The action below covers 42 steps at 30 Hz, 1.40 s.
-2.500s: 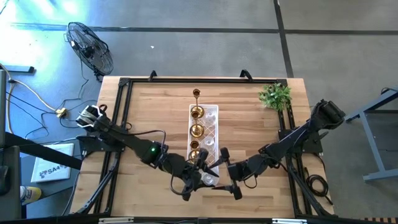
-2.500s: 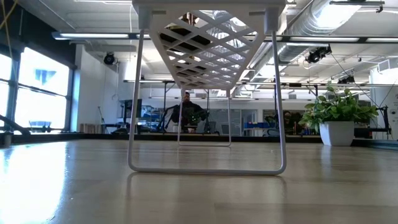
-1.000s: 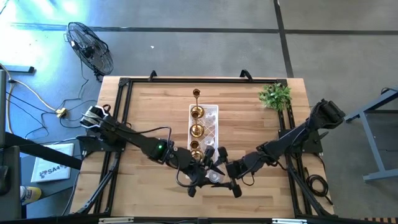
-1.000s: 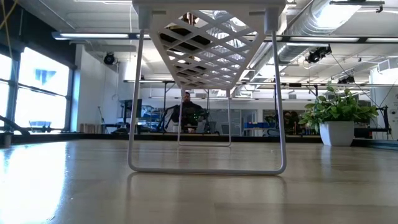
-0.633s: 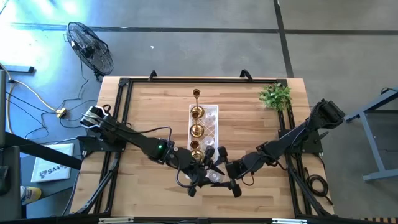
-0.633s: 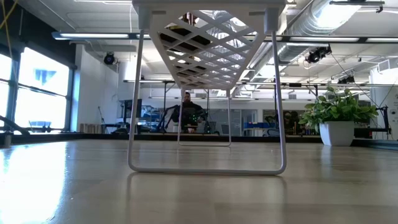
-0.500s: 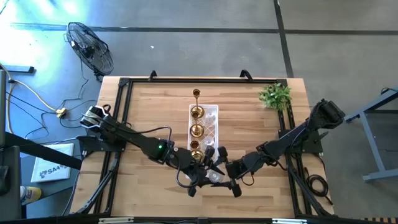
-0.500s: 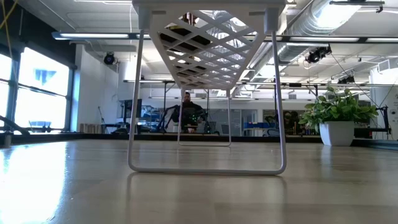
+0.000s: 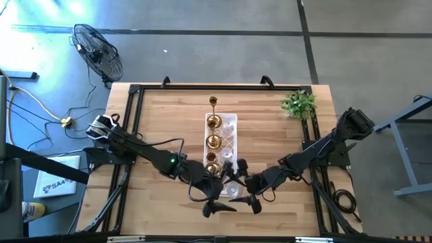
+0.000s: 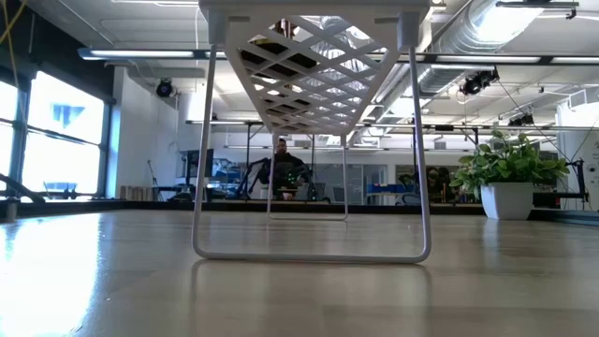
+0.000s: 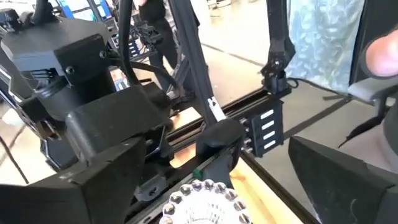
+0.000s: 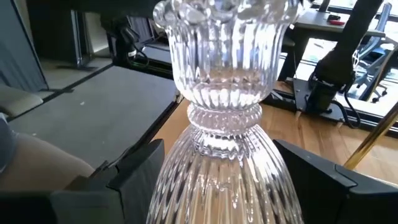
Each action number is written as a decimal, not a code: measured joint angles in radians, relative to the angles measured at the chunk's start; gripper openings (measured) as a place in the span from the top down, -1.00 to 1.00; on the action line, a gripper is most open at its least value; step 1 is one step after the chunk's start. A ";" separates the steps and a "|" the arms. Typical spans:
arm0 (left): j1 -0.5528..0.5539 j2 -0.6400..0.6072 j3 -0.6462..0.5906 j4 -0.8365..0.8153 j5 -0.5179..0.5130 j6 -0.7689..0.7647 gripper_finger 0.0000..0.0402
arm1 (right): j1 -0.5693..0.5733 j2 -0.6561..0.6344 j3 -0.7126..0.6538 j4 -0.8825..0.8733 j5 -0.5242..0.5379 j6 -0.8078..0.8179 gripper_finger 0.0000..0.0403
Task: Pick & Place candle stick holders
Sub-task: Put the transparent candle holder on the shelf aligned with the other transparent candle holders
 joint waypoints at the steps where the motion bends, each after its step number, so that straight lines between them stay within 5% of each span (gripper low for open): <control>1: -0.001 -0.005 0.000 -0.006 0.001 -0.004 -0.95 | 0.001 0.000 0.000 0.000 -0.001 0.000 -0.36; 15: -0.139 -0.126 0.001 -0.081 -0.039 0.028 -0.87 | -0.004 -0.003 0.000 -0.014 0.073 0.035 -0.36; 23: -0.258 -0.163 0.001 -0.301 -0.309 -0.022 -0.87 | -0.072 0.067 0.000 0.163 -0.098 0.080 -0.36; 33: -0.414 -0.163 0.000 -0.455 -0.614 -0.108 -0.87 | -0.094 0.172 0.000 0.270 -0.090 0.032 -0.36; 42: -0.498 -0.163 0.000 -0.533 -0.696 -0.192 -0.87 | -0.102 0.175 0.000 0.269 0.027 0.017 -0.36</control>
